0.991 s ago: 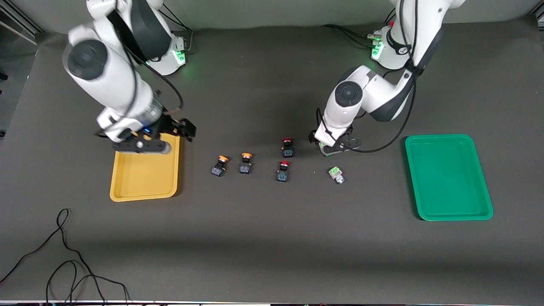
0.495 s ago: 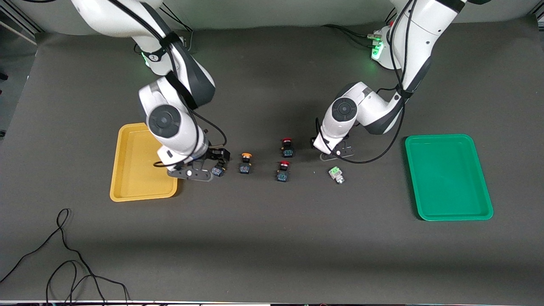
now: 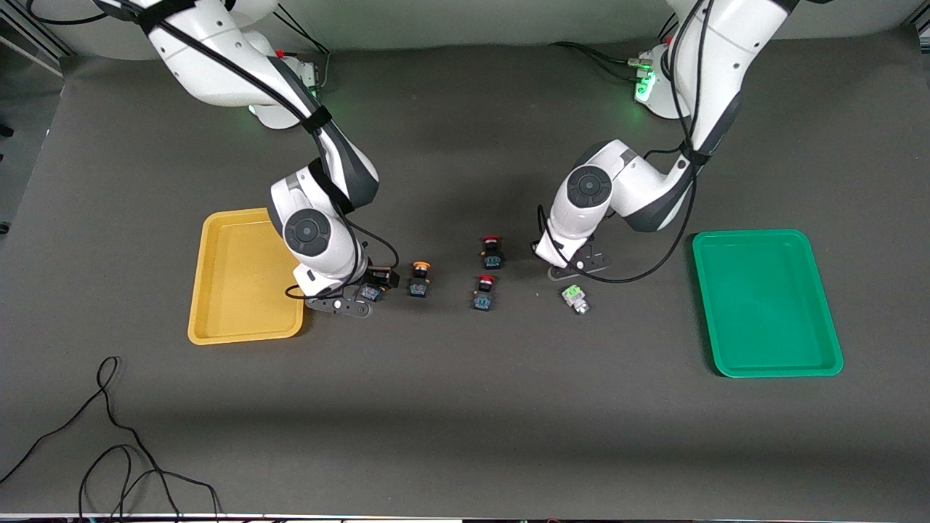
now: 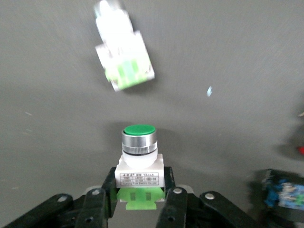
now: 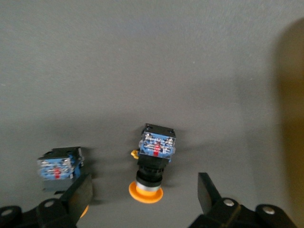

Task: Place green and yellow buttons in trays
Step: 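Carry the green button to the green tray while the right gripper grasps orange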

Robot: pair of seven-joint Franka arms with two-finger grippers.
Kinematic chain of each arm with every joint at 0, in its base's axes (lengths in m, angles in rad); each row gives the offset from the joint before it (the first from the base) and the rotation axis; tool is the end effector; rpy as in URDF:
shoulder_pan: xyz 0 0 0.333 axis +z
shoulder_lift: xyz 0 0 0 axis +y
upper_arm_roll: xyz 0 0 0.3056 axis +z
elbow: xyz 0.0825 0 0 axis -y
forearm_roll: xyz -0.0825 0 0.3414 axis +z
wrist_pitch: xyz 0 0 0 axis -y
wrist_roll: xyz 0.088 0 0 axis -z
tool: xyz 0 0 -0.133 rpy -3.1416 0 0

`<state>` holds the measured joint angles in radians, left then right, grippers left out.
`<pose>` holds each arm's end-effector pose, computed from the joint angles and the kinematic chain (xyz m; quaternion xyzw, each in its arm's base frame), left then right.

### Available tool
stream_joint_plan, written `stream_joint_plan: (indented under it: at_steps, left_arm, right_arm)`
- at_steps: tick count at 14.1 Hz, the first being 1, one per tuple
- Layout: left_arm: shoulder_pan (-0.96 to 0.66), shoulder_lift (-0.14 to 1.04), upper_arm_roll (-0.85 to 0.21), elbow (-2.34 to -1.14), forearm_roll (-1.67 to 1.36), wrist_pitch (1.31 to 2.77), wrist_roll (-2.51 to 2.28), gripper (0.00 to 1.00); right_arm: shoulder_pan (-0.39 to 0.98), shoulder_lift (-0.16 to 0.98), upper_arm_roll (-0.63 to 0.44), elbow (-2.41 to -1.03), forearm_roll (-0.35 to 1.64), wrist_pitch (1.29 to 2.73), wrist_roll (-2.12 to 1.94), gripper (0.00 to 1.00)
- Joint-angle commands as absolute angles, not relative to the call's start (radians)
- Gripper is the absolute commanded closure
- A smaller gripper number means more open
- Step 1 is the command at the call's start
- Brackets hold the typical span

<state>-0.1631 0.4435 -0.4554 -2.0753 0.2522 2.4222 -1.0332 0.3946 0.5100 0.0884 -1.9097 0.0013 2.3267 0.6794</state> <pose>0.4536 -0.3147 0.2270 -0.9916 -0.1271 0.0231 0.0036 0.5181 0.2700 0.2182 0.9934 -0.1030 -0.0503 0.0064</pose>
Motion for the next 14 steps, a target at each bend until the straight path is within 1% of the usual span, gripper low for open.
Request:
stream_joint_plan:
  at_steps: [1, 3, 4, 5, 6, 7, 8, 9, 11, 12, 14]
  left_arm:
    - [-0.161, 0.324, -0.472, -1.949, 0.2, 2.175, -0.998, 0.88]
    - [-0.158, 0.285, -0.46, -1.792, 0.06, 1.98, -0.861, 0.88]
    - [-0.132, 0.279, -0.462, -1.716, 0.036, 1.883, -0.82, 0.88]
    - [-0.1, 0.278, -0.466, -1.656, 0.031, 1.805, -0.787, 0.88]
    - [-0.063, 0.278, -0.466, -1.611, 0.014, 1.745, -0.728, 0.89]
    - [-0.02, 0.273, -0.466, -1.588, -0.006, 1.696, -0.651, 0.89]
    - [0.029, 0.259, -0.463, -1.585, -0.011, 1.662, -0.581, 0.89]
    - [0.087, 0.247, -0.462, -1.586, -0.011, 1.629, -0.493, 0.89]
    - [0.214, 0.232, -0.46, -1.586, 0.003, 1.574, -0.305, 0.88]
    - [0.279, 0.227, -0.46, -1.588, 0.006, 1.572, -0.213, 0.89]
    - [0.38, 0.236, -0.459, -1.594, 0.037, 1.589, -0.07, 0.89]
  right_arm:
    - [0.402, 0.554, 0.083, -1.91, 0.005, 2.377, 0.721, 0.02]
    - [0.403, 0.6, 0.084, -1.91, 0.006, 2.419, 0.735, 0.02]
    - [0.405, 0.61, 0.084, -1.91, 0.006, 2.43, 0.735, 0.02]
    - [0.406, 0.618, 0.084, -1.908, 0.006, 2.431, 0.733, 0.06]
    - [0.403, 0.617, 0.083, -1.908, 0.005, 2.431, 0.732, 0.24]
    - [0.4, 0.615, 0.084, -1.905, 0.006, 2.425, 0.735, 0.61]
    - [0.397, 0.609, 0.084, -1.904, 0.006, 2.421, 0.735, 0.93]
    - [0.397, 0.603, 0.084, -1.904, 0.006, 2.418, 0.733, 1.0]
    - [0.397, 0.582, 0.083, -1.901, 0.012, 2.415, 0.733, 1.0]
    - [0.394, 0.562, 0.083, -1.891, 0.015, 2.399, 0.732, 1.0]
    - [0.393, 0.51, 0.081, -1.835, 0.025, 2.244, 0.735, 1.0]
